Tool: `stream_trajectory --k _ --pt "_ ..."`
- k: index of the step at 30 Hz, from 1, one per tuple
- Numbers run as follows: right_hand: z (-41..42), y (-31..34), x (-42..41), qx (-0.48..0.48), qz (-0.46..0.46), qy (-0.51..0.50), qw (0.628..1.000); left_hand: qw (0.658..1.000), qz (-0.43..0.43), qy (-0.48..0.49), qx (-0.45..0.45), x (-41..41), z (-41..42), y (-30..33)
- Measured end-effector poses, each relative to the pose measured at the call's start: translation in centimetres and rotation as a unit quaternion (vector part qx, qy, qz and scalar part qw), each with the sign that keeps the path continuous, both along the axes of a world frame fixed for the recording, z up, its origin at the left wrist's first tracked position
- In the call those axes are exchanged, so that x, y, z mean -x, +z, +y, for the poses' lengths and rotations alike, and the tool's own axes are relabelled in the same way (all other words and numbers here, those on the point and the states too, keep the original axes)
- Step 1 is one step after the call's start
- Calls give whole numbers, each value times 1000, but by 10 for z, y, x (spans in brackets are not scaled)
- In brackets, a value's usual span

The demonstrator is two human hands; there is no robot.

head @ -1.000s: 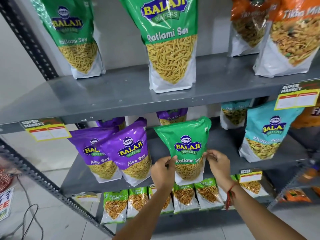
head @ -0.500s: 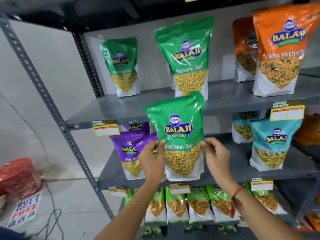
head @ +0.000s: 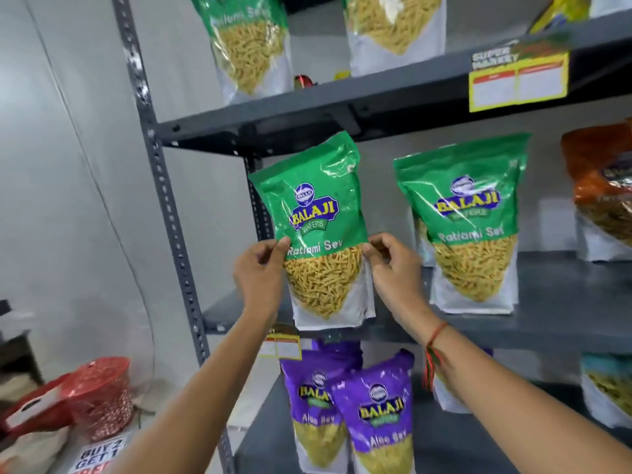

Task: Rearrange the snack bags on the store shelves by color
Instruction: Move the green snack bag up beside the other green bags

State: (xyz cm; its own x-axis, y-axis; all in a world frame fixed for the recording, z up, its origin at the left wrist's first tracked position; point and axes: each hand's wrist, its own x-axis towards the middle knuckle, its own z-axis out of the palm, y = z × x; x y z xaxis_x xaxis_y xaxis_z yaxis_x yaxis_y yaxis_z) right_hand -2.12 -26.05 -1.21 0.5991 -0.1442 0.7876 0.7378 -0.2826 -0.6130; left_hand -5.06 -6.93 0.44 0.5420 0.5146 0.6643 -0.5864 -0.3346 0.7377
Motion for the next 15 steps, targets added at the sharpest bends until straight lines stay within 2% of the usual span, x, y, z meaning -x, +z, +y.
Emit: stream_trajectory --k 11,15 --pt "22 -16 -60 30 24 15 999 998 51 -4 20 -48 24 -6" --pt "19 -17 -56 26 45 45 998 998 49 -22 -28 -46 27 -8"
